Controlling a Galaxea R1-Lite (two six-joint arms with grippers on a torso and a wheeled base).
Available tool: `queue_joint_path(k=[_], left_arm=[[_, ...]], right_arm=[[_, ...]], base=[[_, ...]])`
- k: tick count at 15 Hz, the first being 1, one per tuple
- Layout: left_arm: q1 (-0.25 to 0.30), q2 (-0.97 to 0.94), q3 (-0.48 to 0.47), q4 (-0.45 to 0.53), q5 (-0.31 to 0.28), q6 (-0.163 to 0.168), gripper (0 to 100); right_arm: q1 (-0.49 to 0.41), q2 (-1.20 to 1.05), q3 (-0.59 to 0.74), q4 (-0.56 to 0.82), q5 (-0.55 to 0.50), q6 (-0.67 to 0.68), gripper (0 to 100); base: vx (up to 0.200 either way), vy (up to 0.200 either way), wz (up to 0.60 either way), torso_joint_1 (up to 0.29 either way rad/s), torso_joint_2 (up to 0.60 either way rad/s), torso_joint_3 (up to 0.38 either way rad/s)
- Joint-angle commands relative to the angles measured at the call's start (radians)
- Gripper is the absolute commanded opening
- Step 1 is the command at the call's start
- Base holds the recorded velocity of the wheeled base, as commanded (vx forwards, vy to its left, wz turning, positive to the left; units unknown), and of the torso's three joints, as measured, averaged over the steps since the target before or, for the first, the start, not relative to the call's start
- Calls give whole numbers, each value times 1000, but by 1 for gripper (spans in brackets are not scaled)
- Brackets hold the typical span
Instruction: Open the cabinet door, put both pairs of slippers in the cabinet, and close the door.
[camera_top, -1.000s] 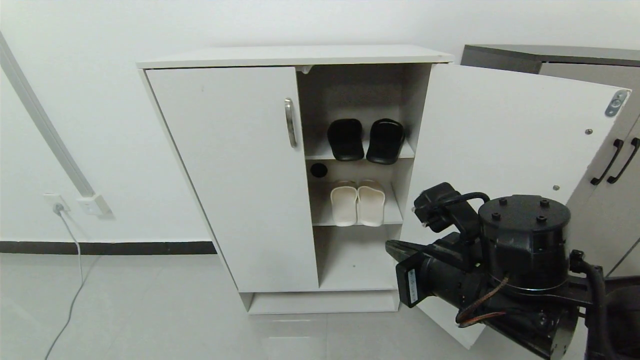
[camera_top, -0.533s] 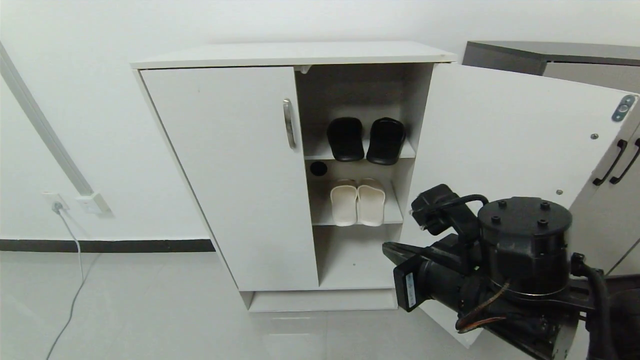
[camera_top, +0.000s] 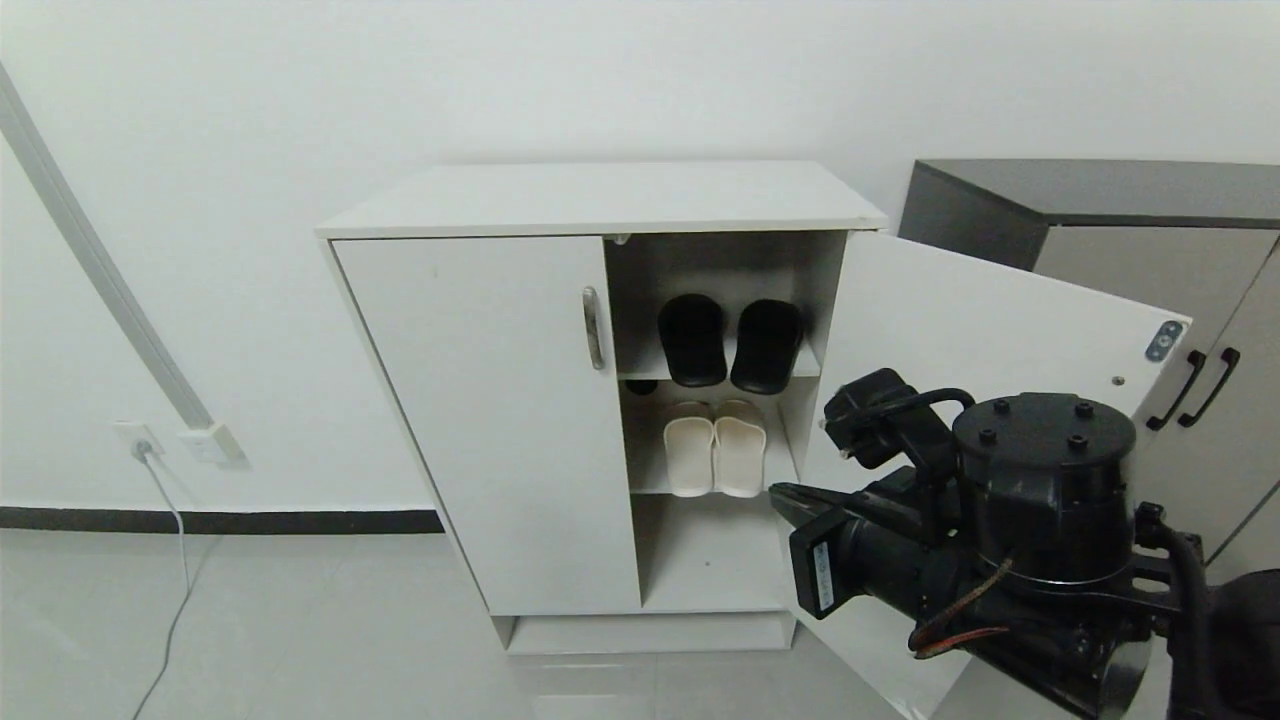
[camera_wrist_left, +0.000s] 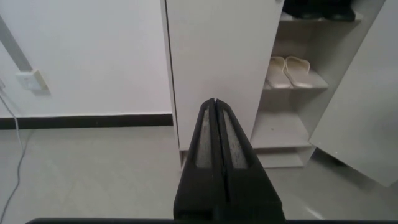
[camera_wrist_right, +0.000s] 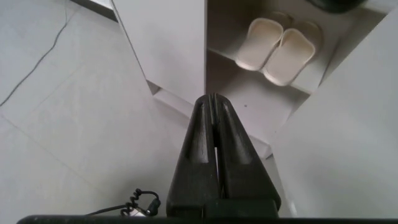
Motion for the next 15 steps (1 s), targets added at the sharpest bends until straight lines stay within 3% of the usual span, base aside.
queue_joint_path(k=[1, 15], left_arm=[[0, 0, 0, -2, 0, 0, 0], [0, 0, 0, -2, 0, 0, 0]], right_arm=[[0, 2, 0, 0, 0, 0, 0], [0, 0, 2, 0, 0, 0, 0]], base=[[0, 0, 0, 119, -461, -344], [0, 0, 0, 182, -497, -322]])
